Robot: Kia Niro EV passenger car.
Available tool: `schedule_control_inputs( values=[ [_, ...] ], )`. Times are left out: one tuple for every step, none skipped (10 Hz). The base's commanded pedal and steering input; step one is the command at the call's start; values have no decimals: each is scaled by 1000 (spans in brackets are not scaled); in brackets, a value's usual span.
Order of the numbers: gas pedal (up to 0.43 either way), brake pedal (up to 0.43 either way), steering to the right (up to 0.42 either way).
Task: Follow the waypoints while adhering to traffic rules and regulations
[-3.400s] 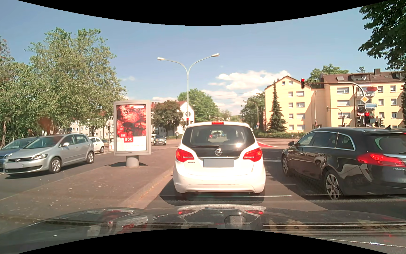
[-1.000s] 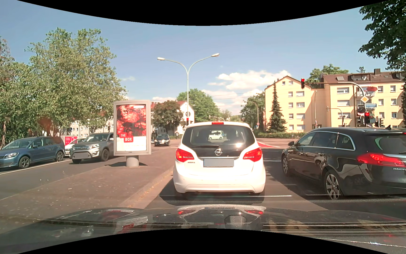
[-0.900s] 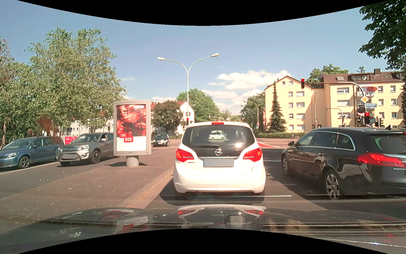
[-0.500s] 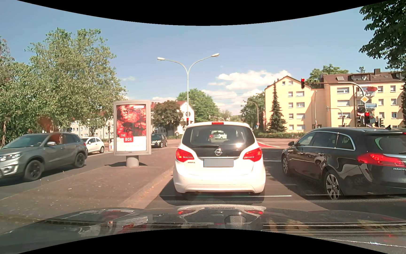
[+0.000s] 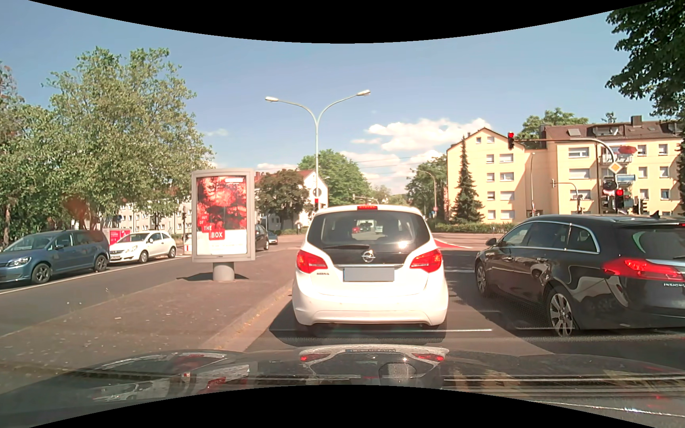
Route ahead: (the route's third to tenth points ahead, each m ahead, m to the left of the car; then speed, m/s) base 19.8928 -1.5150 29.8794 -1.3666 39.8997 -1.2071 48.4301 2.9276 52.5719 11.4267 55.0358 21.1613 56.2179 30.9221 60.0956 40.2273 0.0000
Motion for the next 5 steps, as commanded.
schedule_control_inputs(
  values=[
    [0,250,11],
    [0,250,11],
    [0,250,11],
    [0,250,11],
    [0,250,11]
  ],
)
